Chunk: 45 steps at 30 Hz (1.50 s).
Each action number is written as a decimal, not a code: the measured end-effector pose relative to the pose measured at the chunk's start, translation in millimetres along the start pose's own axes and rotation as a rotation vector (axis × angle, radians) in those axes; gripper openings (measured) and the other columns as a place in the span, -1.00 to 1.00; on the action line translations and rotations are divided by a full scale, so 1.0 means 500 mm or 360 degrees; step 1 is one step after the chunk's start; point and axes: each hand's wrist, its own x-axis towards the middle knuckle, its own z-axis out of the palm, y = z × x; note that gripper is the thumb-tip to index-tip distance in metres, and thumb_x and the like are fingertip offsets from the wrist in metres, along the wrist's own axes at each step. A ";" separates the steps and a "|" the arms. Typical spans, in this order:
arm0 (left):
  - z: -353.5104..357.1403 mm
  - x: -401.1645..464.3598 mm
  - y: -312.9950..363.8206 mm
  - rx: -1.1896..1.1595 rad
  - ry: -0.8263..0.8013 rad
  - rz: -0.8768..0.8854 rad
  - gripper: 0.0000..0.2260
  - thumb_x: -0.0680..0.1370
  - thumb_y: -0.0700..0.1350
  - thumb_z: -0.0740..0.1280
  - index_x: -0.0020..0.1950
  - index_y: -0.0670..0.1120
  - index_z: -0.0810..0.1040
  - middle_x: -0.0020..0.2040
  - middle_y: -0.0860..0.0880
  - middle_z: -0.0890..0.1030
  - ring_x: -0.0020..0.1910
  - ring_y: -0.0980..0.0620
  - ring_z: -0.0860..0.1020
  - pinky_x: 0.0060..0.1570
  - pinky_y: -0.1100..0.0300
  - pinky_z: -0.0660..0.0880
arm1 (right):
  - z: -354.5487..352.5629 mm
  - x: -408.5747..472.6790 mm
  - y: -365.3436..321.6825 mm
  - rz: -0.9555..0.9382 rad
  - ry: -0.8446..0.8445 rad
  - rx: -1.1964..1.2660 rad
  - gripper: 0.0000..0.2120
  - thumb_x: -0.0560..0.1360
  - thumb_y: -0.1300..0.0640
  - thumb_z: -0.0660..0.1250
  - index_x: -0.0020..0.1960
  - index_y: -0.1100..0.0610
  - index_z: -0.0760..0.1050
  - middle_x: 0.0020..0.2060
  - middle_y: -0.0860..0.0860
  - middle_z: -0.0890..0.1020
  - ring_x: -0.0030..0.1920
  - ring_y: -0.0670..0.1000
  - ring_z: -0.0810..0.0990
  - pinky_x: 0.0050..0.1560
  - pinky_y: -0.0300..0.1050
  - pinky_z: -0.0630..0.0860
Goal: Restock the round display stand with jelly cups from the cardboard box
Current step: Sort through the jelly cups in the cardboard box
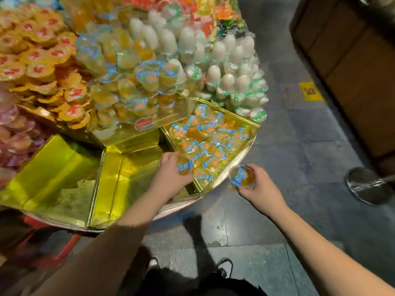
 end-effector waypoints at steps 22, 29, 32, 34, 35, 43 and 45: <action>0.124 0.376 -0.015 0.0863 0.0310 0.0314 -0.54 0.35 0.23 0.40 0.02 -0.11 0.63 -0.17 -0.06 0.64 -0.18 -0.14 0.55 -0.21 0.10 0.41 | 0.009 0.495 0.045 -0.0012 0.0037 -0.0063 -0.37 0.43 0.09 0.50 0.41 0.19 0.35 0.31 0.11 0.48 0.36 0.12 0.42 0.32 -0.01 0.37; 0.152 0.398 -0.024 0.0727 0.0082 0.0291 -0.57 0.44 0.12 0.46 0.26 0.03 0.50 0.14 -0.01 0.53 0.25 -0.13 0.41 0.26 -0.07 0.26 | 0.059 0.581 0.047 -0.0019 -0.0042 -0.0148 -0.52 0.42 0.15 0.48 0.27 0.19 0.41 0.18 0.08 0.48 0.23 0.10 0.46 0.14 -0.12 0.38; 0.159 0.409 -0.043 0.0751 0.0089 0.0314 -0.57 0.43 0.11 0.47 0.24 0.04 0.50 0.12 0.00 0.53 0.24 -0.13 0.41 0.24 -0.08 0.28 | 0.065 0.584 0.057 -0.0052 -0.0004 -0.0172 -0.60 0.41 0.19 0.48 0.19 0.21 0.43 0.10 0.06 0.46 0.16 0.09 0.45 0.07 -0.20 0.31; 0.161 0.413 -0.050 0.0825 0.0076 0.0291 -0.55 0.44 0.14 0.46 0.26 0.02 0.50 0.13 0.00 0.53 0.26 -0.11 0.40 0.24 -0.05 0.28 | 0.067 0.581 0.069 -0.0078 0.0002 -0.0179 -0.62 0.41 0.21 0.47 0.16 0.22 0.42 0.05 0.02 0.42 0.14 0.09 0.44 0.05 -0.20 0.28; 0.163 0.415 -0.055 0.0851 0.0065 0.0291 -0.54 0.44 0.15 0.45 0.27 0.01 0.51 0.15 0.00 0.53 0.26 -0.11 0.40 0.24 -0.05 0.29 | 0.068 0.581 0.076 -0.0079 -0.0006 -0.0187 -0.63 0.41 0.21 0.46 0.15 0.22 0.42 0.05 0.00 0.40 0.14 0.08 0.44 0.04 -0.20 0.28; 0.172 0.425 -0.092 0.0865 0.0105 0.0317 -0.51 0.38 0.07 0.54 0.18 -0.15 0.53 0.21 -0.14 0.57 0.20 -0.26 0.49 0.18 -0.18 0.39 | 0.079 0.599 0.080 -0.0162 -0.0044 -0.0273 -0.63 0.43 0.18 0.48 0.16 0.22 0.44 0.12 0.09 0.48 0.13 0.06 0.45 0.07 -0.18 0.34; 0.174 0.427 -0.092 0.0856 0.0079 0.0309 -0.50 0.38 0.07 0.55 0.18 -0.16 0.53 0.23 -0.15 0.56 0.21 -0.27 0.48 0.18 -0.20 0.38 | 0.081 0.603 0.080 -0.0178 -0.0052 -0.0279 -0.63 0.43 0.17 0.48 0.16 0.22 0.44 0.13 0.09 0.48 0.13 0.07 0.46 0.04 -0.20 0.31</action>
